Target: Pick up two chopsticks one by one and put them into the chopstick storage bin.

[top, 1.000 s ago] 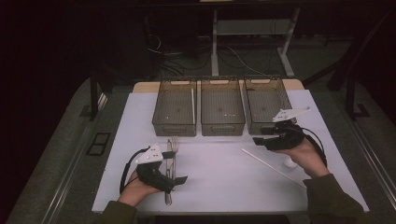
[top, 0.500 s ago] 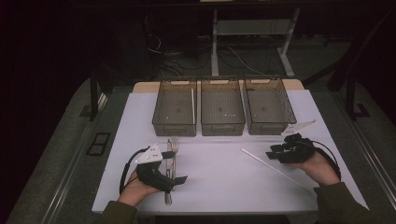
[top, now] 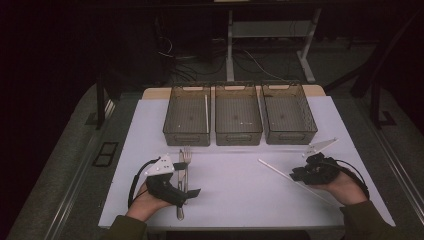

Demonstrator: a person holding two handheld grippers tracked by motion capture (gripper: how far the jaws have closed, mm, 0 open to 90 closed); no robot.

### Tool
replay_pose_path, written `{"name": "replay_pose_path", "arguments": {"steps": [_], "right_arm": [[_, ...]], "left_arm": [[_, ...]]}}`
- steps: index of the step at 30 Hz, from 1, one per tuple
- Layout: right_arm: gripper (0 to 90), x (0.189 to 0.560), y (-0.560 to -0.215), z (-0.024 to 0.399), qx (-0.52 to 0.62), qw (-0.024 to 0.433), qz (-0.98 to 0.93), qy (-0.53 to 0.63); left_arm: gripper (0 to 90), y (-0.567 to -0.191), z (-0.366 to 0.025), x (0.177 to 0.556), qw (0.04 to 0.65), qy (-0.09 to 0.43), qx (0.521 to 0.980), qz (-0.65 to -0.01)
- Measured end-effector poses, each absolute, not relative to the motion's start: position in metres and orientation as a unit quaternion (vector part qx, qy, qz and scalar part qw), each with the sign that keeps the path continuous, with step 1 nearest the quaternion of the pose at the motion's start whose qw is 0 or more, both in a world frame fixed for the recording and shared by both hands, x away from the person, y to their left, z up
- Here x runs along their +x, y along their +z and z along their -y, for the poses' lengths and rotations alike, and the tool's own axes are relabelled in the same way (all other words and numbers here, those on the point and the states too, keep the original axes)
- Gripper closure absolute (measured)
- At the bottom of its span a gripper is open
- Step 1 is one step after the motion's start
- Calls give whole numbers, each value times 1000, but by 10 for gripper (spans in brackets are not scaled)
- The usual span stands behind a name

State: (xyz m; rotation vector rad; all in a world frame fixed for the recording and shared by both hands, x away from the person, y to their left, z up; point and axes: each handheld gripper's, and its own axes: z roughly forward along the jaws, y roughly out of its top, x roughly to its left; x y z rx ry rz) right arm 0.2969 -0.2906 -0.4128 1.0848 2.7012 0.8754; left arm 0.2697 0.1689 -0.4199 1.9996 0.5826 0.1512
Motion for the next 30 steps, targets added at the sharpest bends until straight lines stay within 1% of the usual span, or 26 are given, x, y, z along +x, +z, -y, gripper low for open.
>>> {"name": "replay_pose_path", "arguments": {"steps": [9,15,23,30], "right_arm": [[794,295,-424,289,340,48,-904,254],[815,297,-428,285,333,51,-913,229],[831,302,-426,275,324,52,-926,186],[831,313,-423,266,313,31,-939,141]], "left_arm": [[0,-420,-169,270,502,62,828,-240],[0,-420,-168,269,502,61,829,-240],[0,-420,-168,269,501,59,829,-240],[0,-420,-167,269,500,58,831,-237]]}}
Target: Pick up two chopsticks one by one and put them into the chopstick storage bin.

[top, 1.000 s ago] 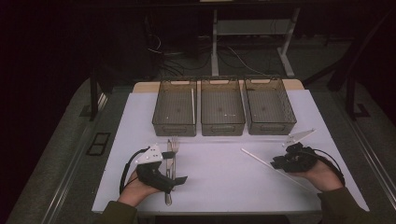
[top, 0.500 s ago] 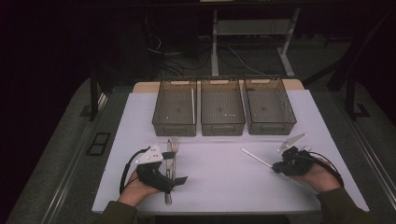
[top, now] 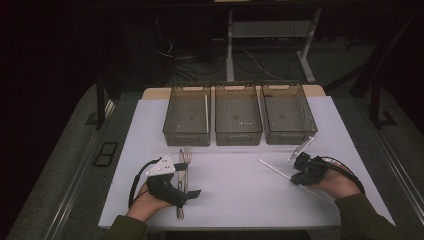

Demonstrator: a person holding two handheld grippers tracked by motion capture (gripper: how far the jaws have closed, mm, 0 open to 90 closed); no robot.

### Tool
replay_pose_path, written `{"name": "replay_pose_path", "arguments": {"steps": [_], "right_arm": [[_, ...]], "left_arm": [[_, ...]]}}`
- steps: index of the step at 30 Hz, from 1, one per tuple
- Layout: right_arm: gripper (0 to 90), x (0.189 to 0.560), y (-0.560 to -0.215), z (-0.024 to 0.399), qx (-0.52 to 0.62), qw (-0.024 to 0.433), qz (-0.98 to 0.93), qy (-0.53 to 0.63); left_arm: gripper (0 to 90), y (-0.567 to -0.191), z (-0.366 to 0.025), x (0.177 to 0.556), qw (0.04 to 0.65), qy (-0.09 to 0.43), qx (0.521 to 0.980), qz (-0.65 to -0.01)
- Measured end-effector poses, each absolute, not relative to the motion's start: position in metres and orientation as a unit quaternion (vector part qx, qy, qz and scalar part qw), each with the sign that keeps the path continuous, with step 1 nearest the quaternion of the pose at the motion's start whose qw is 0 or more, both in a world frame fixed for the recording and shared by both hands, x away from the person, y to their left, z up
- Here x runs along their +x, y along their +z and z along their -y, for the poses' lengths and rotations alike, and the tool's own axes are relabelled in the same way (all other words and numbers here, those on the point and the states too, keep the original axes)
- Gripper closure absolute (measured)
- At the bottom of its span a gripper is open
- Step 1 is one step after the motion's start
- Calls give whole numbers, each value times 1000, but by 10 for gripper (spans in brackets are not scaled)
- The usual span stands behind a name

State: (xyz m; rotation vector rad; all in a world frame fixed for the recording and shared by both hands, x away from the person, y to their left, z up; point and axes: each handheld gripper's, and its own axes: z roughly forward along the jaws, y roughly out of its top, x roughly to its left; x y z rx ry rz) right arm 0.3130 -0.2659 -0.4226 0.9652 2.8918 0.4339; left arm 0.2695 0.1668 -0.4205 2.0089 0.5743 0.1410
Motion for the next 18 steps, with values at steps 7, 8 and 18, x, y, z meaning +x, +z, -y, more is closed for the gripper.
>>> {"name": "replay_pose_path", "arguments": {"steps": [7,8,18], "right_arm": [[836,323,-420,254,314,14,-945,88],[844,325,-420,252,314,10,-946,80],[848,324,-416,256,313,-1,-943,112]], "left_arm": [[0,-421,-166,269,501,57,830,-241],[0,-421,-166,269,501,57,830,-241],[0,-421,-167,270,501,58,830,-239]]}}
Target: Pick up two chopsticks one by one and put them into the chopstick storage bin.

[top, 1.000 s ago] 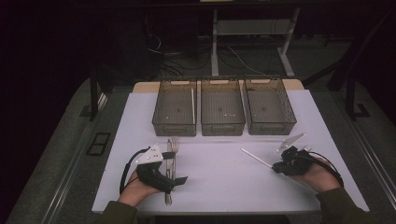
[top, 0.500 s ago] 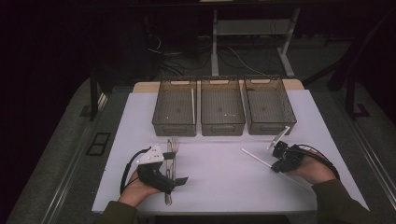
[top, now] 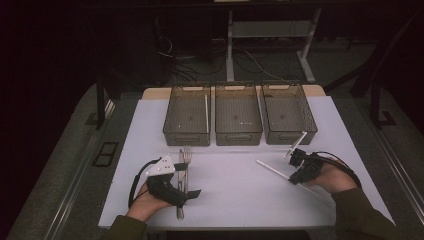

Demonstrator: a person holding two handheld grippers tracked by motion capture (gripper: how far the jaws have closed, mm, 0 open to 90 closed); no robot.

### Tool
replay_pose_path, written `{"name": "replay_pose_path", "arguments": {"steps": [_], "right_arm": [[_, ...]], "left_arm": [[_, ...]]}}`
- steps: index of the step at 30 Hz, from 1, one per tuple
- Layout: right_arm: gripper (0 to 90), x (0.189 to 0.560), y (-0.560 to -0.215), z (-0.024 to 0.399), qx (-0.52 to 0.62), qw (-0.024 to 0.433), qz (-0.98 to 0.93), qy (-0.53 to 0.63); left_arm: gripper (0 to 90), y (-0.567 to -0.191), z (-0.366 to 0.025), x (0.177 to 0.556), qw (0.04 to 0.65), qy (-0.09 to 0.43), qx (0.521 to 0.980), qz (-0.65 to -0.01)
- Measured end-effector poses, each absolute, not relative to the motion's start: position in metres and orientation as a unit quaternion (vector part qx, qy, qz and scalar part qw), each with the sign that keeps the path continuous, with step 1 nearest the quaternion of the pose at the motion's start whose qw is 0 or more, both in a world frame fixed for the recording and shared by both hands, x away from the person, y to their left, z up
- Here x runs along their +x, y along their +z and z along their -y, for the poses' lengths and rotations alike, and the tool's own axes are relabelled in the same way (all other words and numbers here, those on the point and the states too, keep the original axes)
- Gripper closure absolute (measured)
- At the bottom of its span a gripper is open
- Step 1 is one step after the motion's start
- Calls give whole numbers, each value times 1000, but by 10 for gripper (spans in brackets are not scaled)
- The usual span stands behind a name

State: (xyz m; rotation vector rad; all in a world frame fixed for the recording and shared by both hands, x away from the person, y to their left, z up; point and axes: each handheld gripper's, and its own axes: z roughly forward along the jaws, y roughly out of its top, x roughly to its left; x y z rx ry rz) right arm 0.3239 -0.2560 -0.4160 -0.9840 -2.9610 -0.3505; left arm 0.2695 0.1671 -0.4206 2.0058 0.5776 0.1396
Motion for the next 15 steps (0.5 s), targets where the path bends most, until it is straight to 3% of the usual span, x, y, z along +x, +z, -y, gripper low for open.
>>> {"name": "replay_pose_path", "arguments": {"steps": [15], "right_arm": [[847,326,-400,253,-327,7,922,-208]], "left_arm": [[0,-421,-167,269,501,57,830,-239]]}}
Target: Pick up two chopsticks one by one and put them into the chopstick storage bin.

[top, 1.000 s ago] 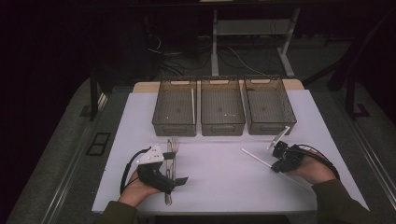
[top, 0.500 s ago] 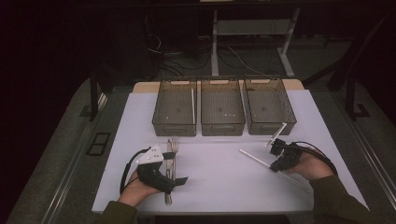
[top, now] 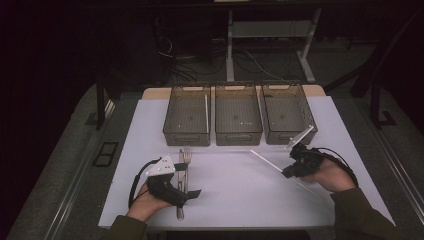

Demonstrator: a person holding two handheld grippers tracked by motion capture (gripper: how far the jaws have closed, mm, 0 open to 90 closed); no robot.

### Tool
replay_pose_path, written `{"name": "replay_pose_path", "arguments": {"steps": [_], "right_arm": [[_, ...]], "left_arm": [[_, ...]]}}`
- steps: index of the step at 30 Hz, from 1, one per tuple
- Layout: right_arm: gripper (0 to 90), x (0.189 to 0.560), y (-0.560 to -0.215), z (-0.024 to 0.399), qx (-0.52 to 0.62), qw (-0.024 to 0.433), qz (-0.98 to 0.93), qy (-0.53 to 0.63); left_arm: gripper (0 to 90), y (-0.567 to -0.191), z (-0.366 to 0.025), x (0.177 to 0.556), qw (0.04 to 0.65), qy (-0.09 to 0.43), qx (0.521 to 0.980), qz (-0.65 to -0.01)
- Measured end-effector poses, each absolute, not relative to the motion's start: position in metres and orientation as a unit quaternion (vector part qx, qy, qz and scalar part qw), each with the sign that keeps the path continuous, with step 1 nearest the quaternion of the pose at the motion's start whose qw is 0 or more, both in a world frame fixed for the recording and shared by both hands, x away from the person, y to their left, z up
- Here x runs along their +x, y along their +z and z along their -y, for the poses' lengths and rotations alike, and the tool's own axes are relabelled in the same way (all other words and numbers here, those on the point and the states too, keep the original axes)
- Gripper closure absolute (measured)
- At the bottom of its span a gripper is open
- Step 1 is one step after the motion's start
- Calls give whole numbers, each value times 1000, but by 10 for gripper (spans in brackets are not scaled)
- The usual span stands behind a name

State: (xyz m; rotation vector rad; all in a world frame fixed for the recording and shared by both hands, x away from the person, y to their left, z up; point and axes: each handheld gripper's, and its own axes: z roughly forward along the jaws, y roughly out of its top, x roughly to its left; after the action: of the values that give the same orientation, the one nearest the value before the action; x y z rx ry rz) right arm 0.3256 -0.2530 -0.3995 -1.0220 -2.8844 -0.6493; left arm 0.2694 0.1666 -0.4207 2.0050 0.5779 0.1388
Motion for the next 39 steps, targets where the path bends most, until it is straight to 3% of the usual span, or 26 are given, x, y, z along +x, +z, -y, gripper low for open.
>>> {"name": "replay_pose_path", "arguments": {"steps": [39], "right_arm": [[847,374,-354,206,-376,-6,851,-366]], "left_arm": [[0,-423,-162,270,514,51,822,-240]]}}
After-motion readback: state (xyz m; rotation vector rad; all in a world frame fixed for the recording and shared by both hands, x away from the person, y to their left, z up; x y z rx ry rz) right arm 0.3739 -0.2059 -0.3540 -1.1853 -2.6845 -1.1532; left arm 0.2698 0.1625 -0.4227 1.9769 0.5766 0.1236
